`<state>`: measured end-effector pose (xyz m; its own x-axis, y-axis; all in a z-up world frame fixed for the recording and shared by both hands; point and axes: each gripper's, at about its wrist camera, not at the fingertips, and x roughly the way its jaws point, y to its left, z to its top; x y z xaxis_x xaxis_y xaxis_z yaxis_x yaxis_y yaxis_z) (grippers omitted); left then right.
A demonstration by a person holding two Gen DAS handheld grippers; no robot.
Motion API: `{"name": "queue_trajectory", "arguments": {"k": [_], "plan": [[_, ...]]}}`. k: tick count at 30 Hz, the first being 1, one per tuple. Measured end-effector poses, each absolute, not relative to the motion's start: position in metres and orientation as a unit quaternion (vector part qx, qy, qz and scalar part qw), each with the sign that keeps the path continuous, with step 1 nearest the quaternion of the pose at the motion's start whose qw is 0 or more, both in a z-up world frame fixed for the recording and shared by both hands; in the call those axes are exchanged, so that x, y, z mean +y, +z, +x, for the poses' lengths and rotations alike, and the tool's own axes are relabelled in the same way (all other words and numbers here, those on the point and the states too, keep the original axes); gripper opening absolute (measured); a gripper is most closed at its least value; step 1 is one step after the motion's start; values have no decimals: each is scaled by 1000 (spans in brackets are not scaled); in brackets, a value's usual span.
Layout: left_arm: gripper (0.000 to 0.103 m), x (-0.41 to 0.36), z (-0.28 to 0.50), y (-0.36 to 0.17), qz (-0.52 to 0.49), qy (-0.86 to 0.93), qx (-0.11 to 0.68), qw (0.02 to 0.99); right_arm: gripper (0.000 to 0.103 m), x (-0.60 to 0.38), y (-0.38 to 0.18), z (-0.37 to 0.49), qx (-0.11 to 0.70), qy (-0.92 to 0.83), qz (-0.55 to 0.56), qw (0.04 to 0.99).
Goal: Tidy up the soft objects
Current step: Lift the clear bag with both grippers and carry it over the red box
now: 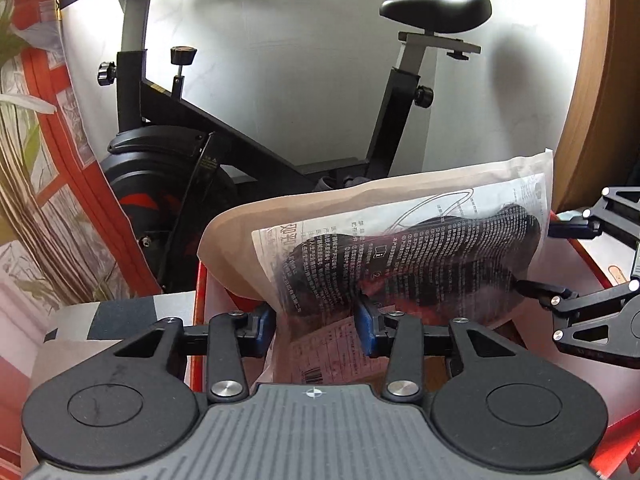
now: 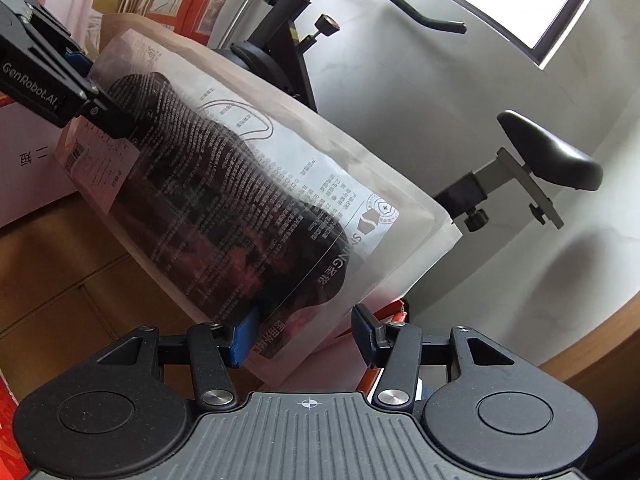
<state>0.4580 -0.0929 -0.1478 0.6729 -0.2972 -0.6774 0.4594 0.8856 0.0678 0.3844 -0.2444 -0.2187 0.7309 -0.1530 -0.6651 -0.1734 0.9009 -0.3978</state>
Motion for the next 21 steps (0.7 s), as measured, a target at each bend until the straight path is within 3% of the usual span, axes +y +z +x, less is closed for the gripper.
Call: {"name": "queue_trajectory", "arguments": {"k": [4,9,11,13,16,21], "plan": [[43,-94,461,-146,124,-214,358,901,61,-243,-207,381,355,-1,-228,907],[44,-88,463,-144,104,-211,367,900,61,-247,-183,376,327,-4,-230,917],[44,-86,461,-141,100,-212,365,901,54,-250,-177,377,322,1,-225,920],[44,-86,457,-138,106,-210,360,903,32,-249,-177,380,334,6,-229,914],[44,-80,454,-131,98,-208,354,906,25,-247,-185,383,362,20,-219,906],[44,-68,448,-117,73,-192,331,921,22,-247,-193,385,391,14,-178,903]]}}
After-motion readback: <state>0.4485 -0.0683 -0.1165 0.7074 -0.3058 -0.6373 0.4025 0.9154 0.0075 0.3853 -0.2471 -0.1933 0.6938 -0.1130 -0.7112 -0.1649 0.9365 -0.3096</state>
